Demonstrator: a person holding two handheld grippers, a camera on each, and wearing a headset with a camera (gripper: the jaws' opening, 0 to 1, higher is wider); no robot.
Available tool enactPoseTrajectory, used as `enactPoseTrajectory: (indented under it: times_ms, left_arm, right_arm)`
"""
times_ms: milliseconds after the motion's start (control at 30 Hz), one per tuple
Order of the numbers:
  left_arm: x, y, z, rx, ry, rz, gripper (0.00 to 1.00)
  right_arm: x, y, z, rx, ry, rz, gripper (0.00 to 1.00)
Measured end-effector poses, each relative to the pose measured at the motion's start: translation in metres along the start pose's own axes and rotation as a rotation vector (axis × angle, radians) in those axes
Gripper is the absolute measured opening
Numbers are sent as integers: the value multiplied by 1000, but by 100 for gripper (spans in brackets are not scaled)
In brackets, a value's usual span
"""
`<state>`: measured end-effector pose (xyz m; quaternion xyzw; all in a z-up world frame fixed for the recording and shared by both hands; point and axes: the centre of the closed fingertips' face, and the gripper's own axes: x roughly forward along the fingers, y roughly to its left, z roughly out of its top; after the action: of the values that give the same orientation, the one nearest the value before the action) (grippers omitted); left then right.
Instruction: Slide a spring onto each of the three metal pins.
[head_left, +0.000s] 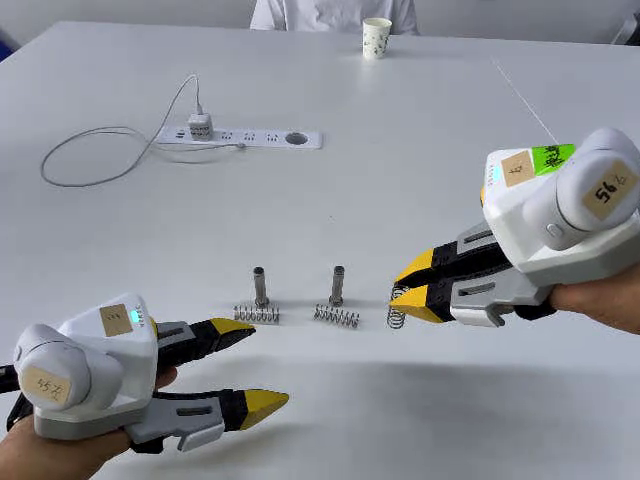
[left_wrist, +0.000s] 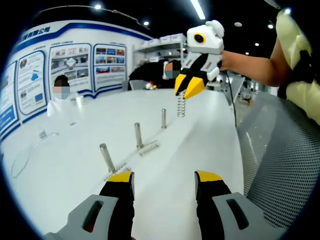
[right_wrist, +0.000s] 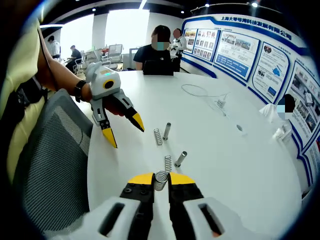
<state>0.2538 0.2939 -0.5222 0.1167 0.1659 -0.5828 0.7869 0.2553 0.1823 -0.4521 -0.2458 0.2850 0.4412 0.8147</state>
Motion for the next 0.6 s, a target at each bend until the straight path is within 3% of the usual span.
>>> enactPoseTrajectory:
  times_ms: [600]
  left_arm:
    - [-4, 5, -2, -19, 1, 25, 53]
  right_arm:
    - [-16, -28, -13, 53, 0, -69, 11]
